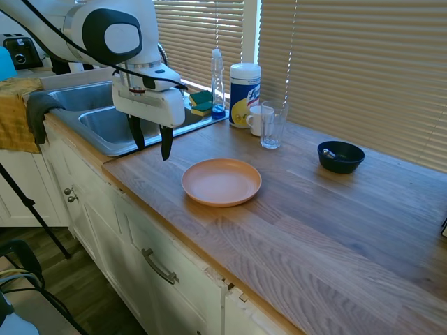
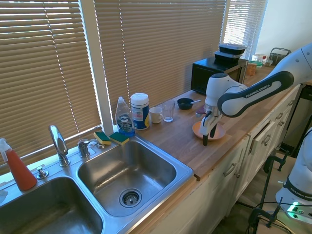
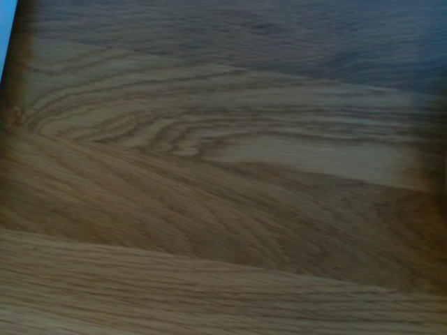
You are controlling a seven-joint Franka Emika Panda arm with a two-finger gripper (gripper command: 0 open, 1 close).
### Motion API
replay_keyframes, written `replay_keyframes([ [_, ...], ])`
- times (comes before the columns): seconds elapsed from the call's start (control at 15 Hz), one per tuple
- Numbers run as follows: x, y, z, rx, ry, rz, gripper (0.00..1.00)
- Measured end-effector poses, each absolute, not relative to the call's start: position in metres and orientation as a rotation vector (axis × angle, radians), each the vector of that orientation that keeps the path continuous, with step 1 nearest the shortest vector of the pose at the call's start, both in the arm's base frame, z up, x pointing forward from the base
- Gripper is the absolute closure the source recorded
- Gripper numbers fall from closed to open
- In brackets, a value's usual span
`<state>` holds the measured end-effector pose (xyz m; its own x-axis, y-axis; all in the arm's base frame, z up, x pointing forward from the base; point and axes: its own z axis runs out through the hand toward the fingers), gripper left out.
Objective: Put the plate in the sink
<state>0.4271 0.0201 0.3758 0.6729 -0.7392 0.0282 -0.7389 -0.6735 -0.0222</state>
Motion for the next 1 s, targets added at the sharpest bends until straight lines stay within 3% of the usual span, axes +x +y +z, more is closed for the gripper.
replay_keyframes([
  [0.4, 0.438, -0.001, 0.393, -2.811, 1.332, -0.101, 0.0],
  [0.73, 0.465, -0.105, 0.43, -2.693, 1.494, -0.148, 0.0],
  [1.0, 0.475, -0.178, 0.423, -2.632, 1.609, -0.109, 0.0],
])
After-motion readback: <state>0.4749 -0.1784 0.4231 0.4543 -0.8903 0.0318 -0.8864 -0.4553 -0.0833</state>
